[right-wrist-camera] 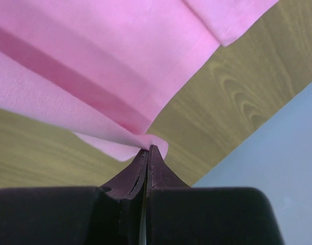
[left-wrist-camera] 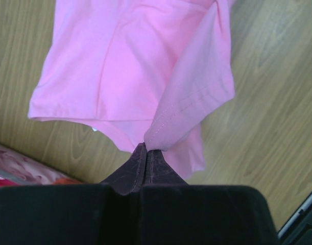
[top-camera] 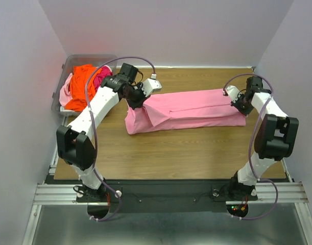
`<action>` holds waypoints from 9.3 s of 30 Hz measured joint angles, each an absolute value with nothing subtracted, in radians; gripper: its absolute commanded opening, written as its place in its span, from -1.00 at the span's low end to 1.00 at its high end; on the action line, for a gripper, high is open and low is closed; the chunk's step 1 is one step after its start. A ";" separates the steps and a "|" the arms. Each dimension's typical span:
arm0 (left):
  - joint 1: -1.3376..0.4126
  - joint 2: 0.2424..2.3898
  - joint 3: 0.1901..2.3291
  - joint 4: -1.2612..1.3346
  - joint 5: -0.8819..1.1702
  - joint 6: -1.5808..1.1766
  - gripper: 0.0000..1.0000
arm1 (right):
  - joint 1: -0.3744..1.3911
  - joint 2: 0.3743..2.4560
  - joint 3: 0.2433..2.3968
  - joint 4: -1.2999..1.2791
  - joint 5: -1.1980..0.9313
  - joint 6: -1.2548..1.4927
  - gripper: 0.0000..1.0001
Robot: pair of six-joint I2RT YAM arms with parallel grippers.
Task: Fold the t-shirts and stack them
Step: Fold the tshirt
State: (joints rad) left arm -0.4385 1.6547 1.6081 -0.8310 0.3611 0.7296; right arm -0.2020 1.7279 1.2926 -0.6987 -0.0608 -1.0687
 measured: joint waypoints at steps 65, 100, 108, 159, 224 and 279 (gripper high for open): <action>-0.200 1.925 1.649 -0.575 0.429 0.501 0.17 | -0.254 2.084 1.725 -0.710 -0.083 -0.725 0.54; -0.222 1.726 1.132 -0.631 0.471 0.485 -0.29 | -0.326 1.956 1.385 -0.770 -0.128 -0.689 -0.42; -0.222 1.703 1.234 -0.603 0.509 0.445 0.18 | -0.326 1.982 1.426 -0.804 -0.123 -0.691 -0.42; -0.323 1.765 1.437 -0.503 0.649 0.320 -0.24 | 0.024 1.911 1.721 -0.975 -0.529 -0.507 -0.11; -0.453 1.997 1.404 -0.281 0.517 0.018 -0.85 | 0.256 1.984 1.357 -0.765 -0.698 -0.302 -0.24; -0.471 2.019 1.417 -0.344 0.461 0.123 -1.00 | 0.258 1.998 1.346 -0.749 -0.688 -0.270 -0.24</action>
State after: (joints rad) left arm -0.4713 2.0186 1.4166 -0.3439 0.4614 0.1230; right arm 0.2584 1.9976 1.3457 -0.7486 -0.6884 -0.2699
